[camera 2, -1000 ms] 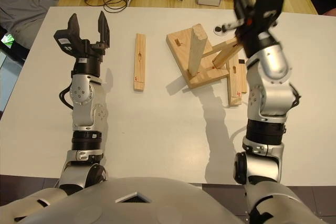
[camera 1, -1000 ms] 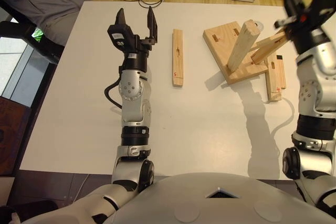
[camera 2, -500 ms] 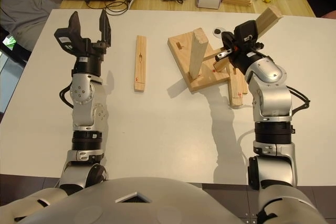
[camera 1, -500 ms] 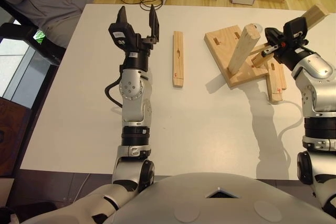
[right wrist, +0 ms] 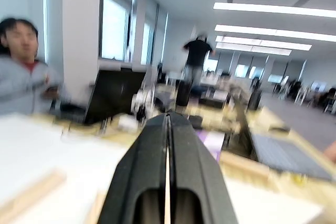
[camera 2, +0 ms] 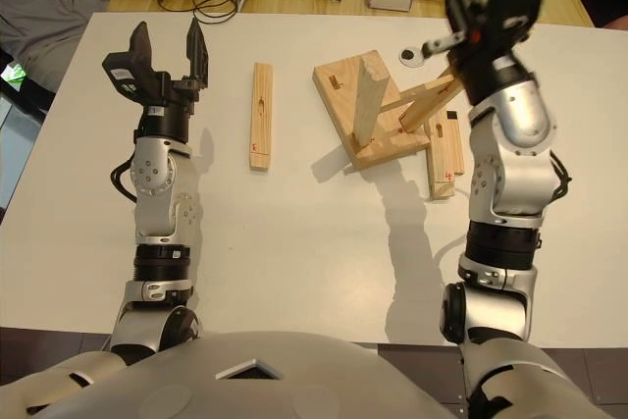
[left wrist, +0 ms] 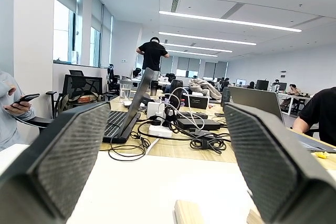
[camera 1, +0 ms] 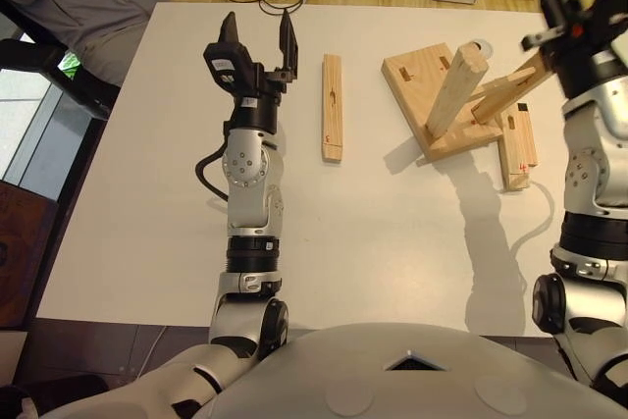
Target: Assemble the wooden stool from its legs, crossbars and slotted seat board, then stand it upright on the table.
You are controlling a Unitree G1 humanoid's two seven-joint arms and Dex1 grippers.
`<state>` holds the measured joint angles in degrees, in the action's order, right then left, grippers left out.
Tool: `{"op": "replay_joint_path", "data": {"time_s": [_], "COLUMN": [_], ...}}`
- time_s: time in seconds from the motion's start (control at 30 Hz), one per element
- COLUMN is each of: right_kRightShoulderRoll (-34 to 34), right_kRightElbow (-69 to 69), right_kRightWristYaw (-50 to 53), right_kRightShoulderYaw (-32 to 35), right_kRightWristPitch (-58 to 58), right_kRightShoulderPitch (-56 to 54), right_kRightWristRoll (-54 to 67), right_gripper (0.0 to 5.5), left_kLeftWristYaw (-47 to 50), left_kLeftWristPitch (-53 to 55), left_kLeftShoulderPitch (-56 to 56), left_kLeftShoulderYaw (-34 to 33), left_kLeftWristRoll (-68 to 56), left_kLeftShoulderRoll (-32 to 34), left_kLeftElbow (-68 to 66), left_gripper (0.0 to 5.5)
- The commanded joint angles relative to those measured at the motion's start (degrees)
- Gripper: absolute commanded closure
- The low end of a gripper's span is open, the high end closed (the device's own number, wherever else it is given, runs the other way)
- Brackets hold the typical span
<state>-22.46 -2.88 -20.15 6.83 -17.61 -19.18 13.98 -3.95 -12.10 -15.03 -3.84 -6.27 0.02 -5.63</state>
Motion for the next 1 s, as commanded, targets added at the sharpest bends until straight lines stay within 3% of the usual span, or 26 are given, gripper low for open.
{"op": "replay_joint_path", "data": {"time_s": [0.03, 0.2, 0.47, 0.57, 0.7, 0.8, 0.9, 1.0], "right_kRightShoulderRoll": [-2.90, -1.16, 5.07, 2.89, -4.53, -9.32, -13.21, -16.44], "right_kRightElbow": [6.02, 5.19, -4.41, -12.49, -25.09, -27.67, -29.07, -29.08], "right_kRightWristYaw": [-3.42, -2.27, 4.06, 2.42, -9.46, -16.40, -22.25, -26.56], "right_kRightShoulderYaw": [-5.68, -3.86, 7.35, 9.09, 10.92, 13.42, 11.73, 8.09], "right_kRightWristPitch": [-8.18, -3.99, 14.35, 9.96, -7.14, -14.41, -19.39, -20.71], "right_kRightShoulderPitch": [7.18, 6.80, -1.51, -1.02, 10.01, 16.49, 21.16, 25.24], "right_kRightWristRoll": [-3.47, -2.51, 4.03, 10.01, 33.89, 45.25, 49.88, 45.93], "right_gripper": [5.46, 5.46, 5.46, 5.46, 5.46, 5.46, 5.46, 5.46], "left_kLeftWristYaw": [-0.08, 0.00, 0.05, -0.12, -0.40, -0.54, -0.71, -0.93], "left_kLeftWristPitch": [0.83, 0.94, 0.53, 0.41, 0.37, 0.25, 0.21, 0.09], "left_kLeftShoulderPitch": [-0.44, -0.29, -1.23, -1.44, -1.47, -1.61, -2.15, -2.40], "left_kLeftShoulderYaw": [0.29, 0.24, -0.12, -0.34, -0.81, -1.06, -0.93, -0.98], "left_kLeftWristRoll": [-0.06, -0.09, -0.13, -0.22, -0.34, -0.39, -0.39, -0.52], "left_kLeftShoulderRoll": [-0.03, 0.00, 0.13, 0.31, 0.67, 0.83, 0.77, 0.89], "left_kLeftElbow": [0.36, 0.44, -0.35, -0.44, -0.42, -0.71, -1.03, -1.18], "left_gripper": [1.52, 1.52, 1.52, 1.52, 1.52, 1.52, 1.52, 1.52]}}
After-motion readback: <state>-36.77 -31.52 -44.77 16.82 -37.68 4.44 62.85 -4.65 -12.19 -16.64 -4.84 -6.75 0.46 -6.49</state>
